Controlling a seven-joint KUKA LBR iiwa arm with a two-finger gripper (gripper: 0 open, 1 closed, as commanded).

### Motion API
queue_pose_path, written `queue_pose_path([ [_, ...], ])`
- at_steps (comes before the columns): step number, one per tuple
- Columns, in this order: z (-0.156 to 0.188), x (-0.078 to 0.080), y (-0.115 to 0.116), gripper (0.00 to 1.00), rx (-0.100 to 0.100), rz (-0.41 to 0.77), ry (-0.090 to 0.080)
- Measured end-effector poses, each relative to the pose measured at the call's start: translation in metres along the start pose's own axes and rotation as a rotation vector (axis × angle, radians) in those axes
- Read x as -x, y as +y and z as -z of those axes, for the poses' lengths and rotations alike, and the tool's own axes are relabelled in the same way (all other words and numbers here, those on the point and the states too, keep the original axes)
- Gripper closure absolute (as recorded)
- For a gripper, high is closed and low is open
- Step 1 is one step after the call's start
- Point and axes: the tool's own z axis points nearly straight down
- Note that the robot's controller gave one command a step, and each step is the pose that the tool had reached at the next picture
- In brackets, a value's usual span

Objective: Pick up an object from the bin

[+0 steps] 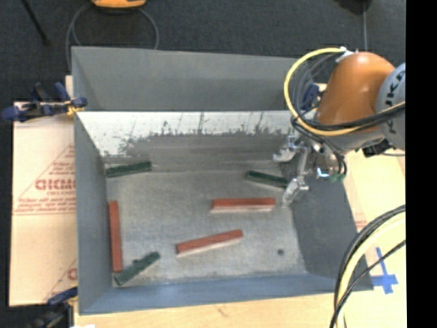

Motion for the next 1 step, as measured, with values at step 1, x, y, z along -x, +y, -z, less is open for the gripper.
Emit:
queue_pose_path([
  [1, 0.0, 0.0, 0.0, 0.0, 0.0, 0.0, 0.0],
])
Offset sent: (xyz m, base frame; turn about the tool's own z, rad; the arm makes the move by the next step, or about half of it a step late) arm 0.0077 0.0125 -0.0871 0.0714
